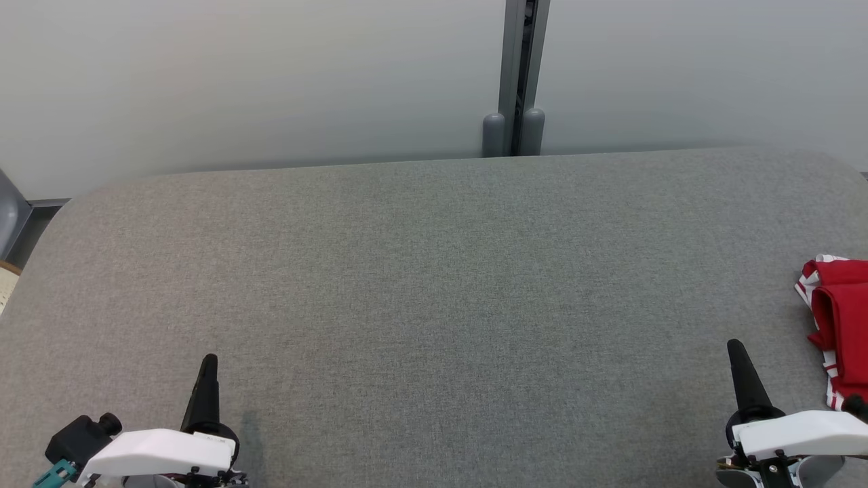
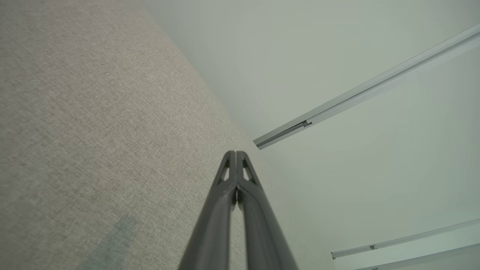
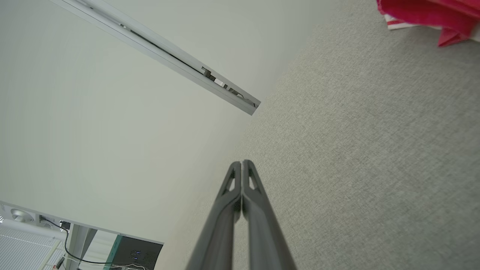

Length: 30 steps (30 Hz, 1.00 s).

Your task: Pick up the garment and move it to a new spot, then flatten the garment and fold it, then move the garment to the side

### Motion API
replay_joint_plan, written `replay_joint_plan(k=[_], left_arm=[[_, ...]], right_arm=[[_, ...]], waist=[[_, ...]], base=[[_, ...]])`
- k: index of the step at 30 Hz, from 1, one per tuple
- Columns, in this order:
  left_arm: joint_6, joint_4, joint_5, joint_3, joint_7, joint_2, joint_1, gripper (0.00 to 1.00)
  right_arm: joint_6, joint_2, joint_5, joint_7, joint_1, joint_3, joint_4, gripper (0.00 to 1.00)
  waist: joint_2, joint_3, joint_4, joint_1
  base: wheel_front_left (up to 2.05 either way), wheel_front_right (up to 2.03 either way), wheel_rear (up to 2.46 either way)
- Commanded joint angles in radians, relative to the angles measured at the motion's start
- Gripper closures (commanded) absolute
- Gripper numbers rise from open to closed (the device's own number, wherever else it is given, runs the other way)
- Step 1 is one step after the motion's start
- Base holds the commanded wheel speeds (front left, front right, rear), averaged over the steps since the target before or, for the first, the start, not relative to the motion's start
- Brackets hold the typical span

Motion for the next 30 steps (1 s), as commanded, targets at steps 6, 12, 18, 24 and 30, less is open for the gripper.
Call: replay_joint_plan(k=[6,12,18,24,30], left_arm=[[-0.013,-0.020,-0.087,0.017,0.022,0.007,-0.033,1.00],[-0.021,-0.026,-0.137,0.024,0.035,0.007,-0.039,1.00],[-0.029,-0.031,-0.196,0.032,0.049,0.008,-0.042,1.00],[-0.035,-0.037,-0.251,0.039,0.063,0.008,-0.047,1.00],[-0.043,-0.042,-0.305,0.046,0.076,0.009,-0.053,1.00]], right_arm=[[0.000,-0.010,0.090,0.023,-0.022,-0.011,-0.026,1.00],[0.000,-0.011,0.142,0.037,-0.022,-0.015,-0.033,1.00],[0.000,-0.012,0.202,0.052,-0.023,-0.019,-0.042,1.00],[0.000,-0.013,0.258,0.066,-0.025,-0.024,-0.051,1.00],[0.000,-0.014,0.312,0.081,-0.026,-0.028,-0.059,1.00]], waist=[[0.0000,-0.001,-0.001,0.0000],[0.0000,-0.001,-0.002,0.0000],[0.0000,-0.001,-0.003,0.0000],[0.0000,-0.002,-0.004,0.0000],[0.0000,-0.002,-0.005,0.0000]], base=[[0.00,0.00,0.00],[0.00,0.00,0.00],[0.00,0.00,0.00],[0.00,0.00,0.00],[0.00,0.00,0.00]])
